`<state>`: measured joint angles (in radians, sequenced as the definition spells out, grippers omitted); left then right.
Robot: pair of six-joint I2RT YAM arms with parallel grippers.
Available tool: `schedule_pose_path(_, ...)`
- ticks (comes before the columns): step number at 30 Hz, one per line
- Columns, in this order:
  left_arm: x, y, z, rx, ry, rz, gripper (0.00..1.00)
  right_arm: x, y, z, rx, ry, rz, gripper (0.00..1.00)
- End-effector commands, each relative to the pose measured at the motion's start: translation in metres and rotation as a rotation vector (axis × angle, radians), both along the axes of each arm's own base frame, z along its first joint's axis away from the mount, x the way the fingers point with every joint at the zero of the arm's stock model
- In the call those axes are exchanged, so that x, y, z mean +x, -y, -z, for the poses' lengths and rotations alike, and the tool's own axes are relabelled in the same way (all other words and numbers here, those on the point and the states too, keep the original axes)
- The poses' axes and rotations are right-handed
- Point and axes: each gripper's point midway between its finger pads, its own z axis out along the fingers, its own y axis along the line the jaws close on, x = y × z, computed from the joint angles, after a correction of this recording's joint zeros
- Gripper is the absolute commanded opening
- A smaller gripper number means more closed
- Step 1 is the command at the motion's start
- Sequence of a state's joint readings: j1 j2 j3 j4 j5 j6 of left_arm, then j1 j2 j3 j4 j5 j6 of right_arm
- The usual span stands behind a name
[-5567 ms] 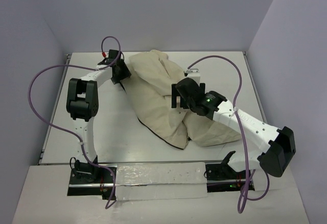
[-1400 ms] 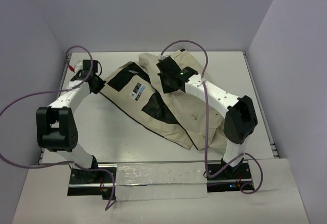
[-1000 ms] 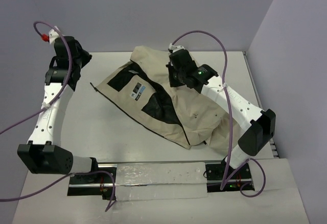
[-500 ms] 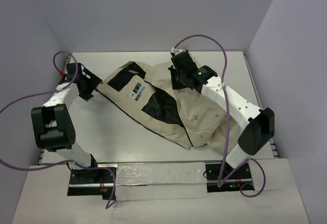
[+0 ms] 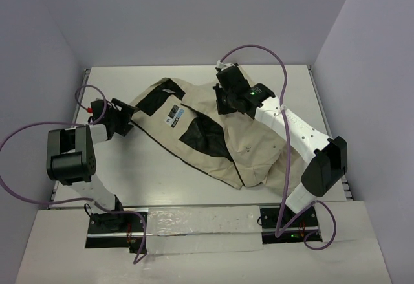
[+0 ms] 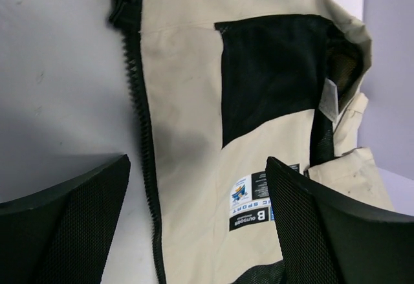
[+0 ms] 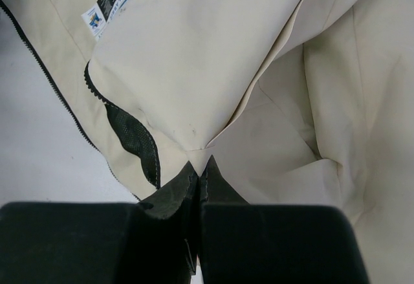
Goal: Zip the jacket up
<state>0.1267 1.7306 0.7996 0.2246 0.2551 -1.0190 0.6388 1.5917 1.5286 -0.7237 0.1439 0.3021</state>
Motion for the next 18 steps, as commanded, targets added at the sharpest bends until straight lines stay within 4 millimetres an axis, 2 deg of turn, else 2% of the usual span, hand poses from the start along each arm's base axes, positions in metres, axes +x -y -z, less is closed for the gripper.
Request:
schedule_pose_path(1, 0.017, -0.001, 0.000, -0.013, 0.115, -0.006, 0.90, -0.001, 0.001, -0.021, 0.053, 0.054, 0.009, 0.00)
schedule_pose_path(6, 0.025, -0.002, 0.013, -0.031, 0.133, 0.008, 0.85, 0.001, 0.002, -0.024, 0.047, 0.060, 0.014, 0.00)
schedule_pose_path(13, 0.040, 0.006, -0.019, -0.046, 0.246, 0.071, 0.84, 0.002, 0.003, -0.026, 0.038, 0.060, 0.020, 0.00)
schedule_pose_path(18, 0.046, 0.019, -0.027, -0.071, 0.288, 0.155, 0.82, 0.004, -0.002, -0.022, 0.046, 0.044, 0.014, 0.00)
